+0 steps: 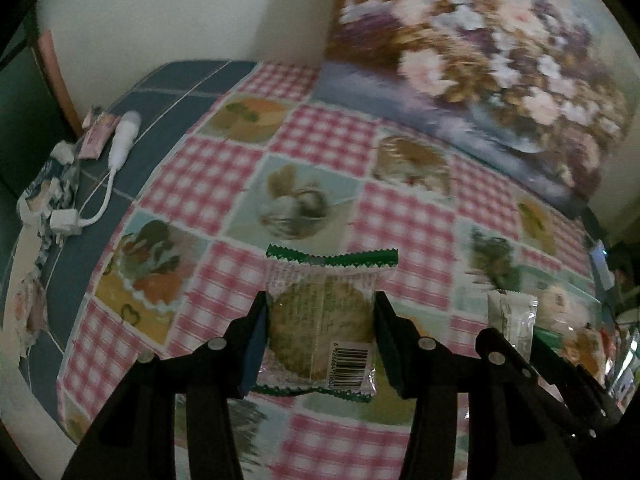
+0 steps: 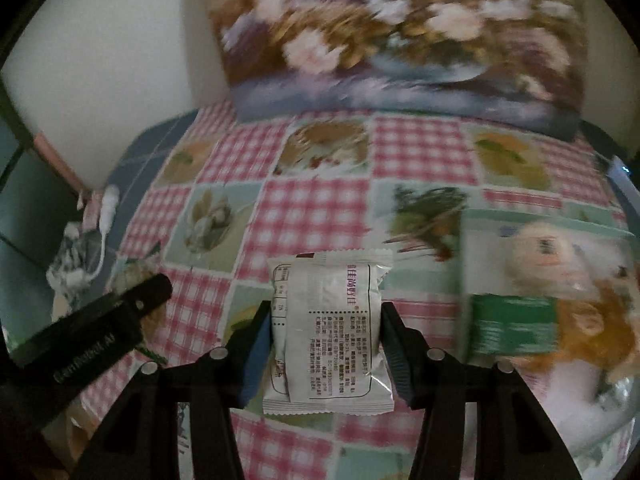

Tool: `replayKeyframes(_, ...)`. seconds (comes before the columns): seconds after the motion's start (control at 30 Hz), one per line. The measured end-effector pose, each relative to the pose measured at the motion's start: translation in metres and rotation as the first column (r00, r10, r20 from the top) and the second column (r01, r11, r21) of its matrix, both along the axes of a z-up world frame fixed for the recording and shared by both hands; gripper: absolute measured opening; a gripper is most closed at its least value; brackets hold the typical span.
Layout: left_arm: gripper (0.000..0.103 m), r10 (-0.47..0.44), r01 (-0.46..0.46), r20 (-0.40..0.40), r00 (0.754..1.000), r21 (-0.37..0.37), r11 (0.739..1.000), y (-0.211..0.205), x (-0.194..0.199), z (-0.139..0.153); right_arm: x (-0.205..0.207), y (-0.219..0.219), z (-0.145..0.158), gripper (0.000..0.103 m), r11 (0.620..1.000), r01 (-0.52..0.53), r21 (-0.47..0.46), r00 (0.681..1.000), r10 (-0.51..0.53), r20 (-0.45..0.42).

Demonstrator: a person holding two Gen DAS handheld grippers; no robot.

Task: Organize snacks
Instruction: 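Carry the biscuit pack and white printed pack over the white tray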

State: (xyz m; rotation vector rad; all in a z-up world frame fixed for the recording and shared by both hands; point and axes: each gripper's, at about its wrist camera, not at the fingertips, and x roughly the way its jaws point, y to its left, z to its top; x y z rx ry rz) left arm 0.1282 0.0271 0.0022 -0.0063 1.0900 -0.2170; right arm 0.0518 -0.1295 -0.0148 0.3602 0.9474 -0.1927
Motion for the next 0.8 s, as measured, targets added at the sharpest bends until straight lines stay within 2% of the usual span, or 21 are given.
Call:
replayKeyframes(0.17, 0.052, -0.039, 0.040, 0.039, 0.998, 0.000, 0.999, -0.033, -0.024, 0.019, -0.026, -0.026, 0.019, 0.055, 0.998, 0.060, -0.004, 0.998, -0.059, 0.033)
replayKeyframes(0.4, 0.052, -0.107, 0.106, 0.066, 0.992, 0.014, 0.994, -0.077, -0.049, 0.030, -0.065, -0.065, 0.046, 0.055, 0.988, 0.152, -0.007, 0.983, -0.150, 0.106)
replayKeyframes(0.8, 0.052, -0.209, 0.206, 0.092, 0.974, 0.038, 0.978, -0.140, -0.083, 0.034, -0.113, -0.134, 0.060, 0.055, 0.954, 0.301, 0.000, 0.941, -0.297, 0.162)
